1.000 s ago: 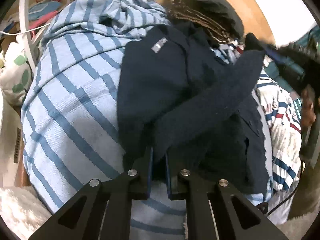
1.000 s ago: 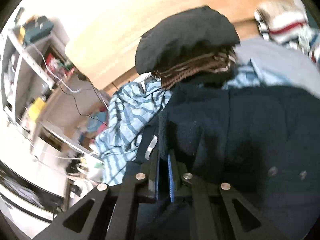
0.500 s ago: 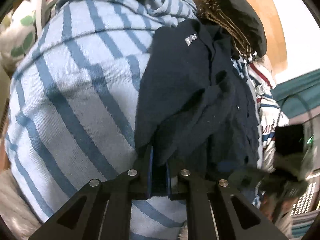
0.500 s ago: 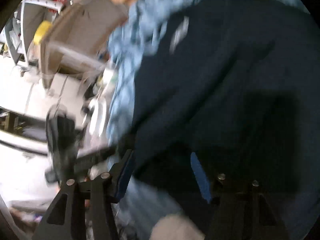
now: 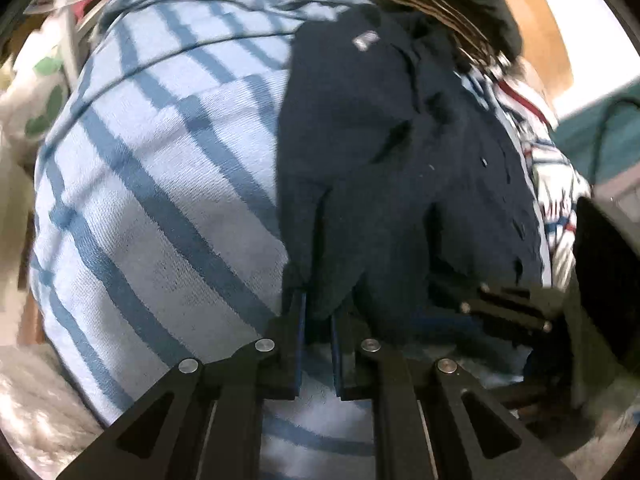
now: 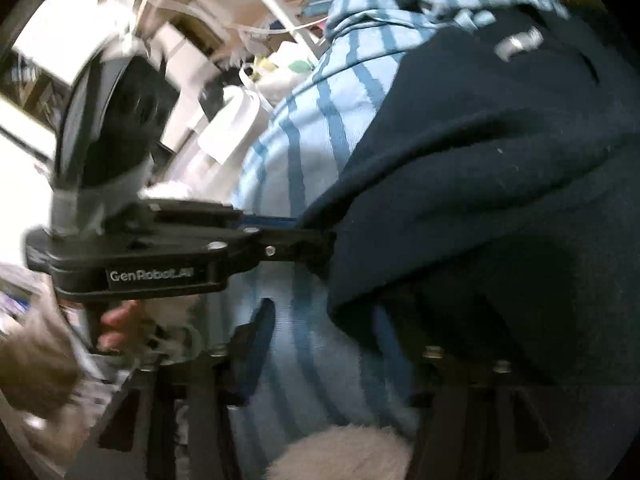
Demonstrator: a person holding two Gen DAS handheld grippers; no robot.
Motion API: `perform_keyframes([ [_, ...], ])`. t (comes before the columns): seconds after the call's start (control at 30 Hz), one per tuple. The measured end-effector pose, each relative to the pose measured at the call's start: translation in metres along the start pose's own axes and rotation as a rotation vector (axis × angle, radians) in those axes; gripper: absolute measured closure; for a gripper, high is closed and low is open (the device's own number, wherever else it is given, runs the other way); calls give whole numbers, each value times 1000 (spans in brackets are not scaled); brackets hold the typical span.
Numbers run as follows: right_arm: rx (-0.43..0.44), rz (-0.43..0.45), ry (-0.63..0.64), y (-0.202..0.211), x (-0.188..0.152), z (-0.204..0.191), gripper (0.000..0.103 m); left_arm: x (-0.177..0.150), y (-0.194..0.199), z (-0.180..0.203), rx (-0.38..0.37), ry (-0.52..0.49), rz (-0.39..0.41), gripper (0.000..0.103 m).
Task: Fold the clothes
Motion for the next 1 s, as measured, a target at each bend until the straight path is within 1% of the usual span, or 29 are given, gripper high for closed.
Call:
perform_keyframes([
  [0.03, -64, -4, 8, -3, 1, 1, 88, -1, -1, -2, -12, 34, -3, 94],
  [0.07, -128, -8, 16, -6, 2, 2, 97, 0, 0, -3, 1, 46, -1, 98],
  [0.1, -121, 1, -9, -4, 2, 5, 96, 0, 2, -3, 28, 45, 0, 98],
  [0.17, -9, 36, -105, 8, 2, 14, 96, 0, 14, -2, 74, 38, 17, 100],
  [0.2, 46, 53, -153, 14, 3, 19, 97, 2, 20, -3, 80, 35, 20, 100],
  [0.27, 182, 52, -222, 22, -1, 23, 97, 7, 30, -5, 91, 29, 24, 100],
  [0.3, 225, 27, -243, 20, -6, 24, 97, 9, 35, -5, 98, 26, 25, 100],
  [0.4, 294, -87, -284, 4, -27, 25, 97, 5, 24, -10, 173, 7, -47, 100],
  [0.43, 337, -123, -330, -4, -35, 31, 97, 1, 14, -15, 222, -3, -75, 100],
  [0.47, 373, -146, -384, -12, -42, 38, 98, -1, 9, -18, 219, 6, -83, 100],
  [0.5, 385, -155, -409, -16, -49, 40, 99, -2, 4, -21, 216, 16, -91, 100],
  [0.6, 390, -160, -430, -20, -67, 42, 98, -1, 6, -31, 175, 107, -105, 100],
  [0.63, 378, -139, -416, -13, -67, 41, 98, 0, 7, -32, 175, 113, -109, 98],
  [0.73, 373, -7, -404, 28, -58, 47, 91, -1, 9, -31, 197, 108, -110, 96],
  [0.77, 371, 54, -418, 43, -55, 53, 83, -1, 9, -31, 204, 104, -110, 96],
  [0.8, 363, 125, -435, 59, -50, 60, 69, -2, 9, -30, 213, 99, -108, 96],
  [0.83, 340, 188, -468, 72, -46, 72, 64, -2, 9, -29, 221, 98, -107, 96],
  [0.87, 311, 244, -511, 83, -43, 85, 62, -2, 8, -29, 229, 102, -111, 96],
  [0.93, 246, 349, -600, 103, -38, 112, 61, -2, 8, -29, 246, 110, -120, 96],
  [1.0, 182, 417, -685, 114, -32, 142, 60, -2, 8, -29, 263, 117, -129, 96],
])
Point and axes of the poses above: each gripper's, at about its wrist camera, not at the fingertips, and y roughly against the way its jaws point, z to its right, x to its top, the point moved 3 cm from there along -y, roughly the way its jaws point, and after that the axes turned 9 degrees about x, right-handed, at the moved point
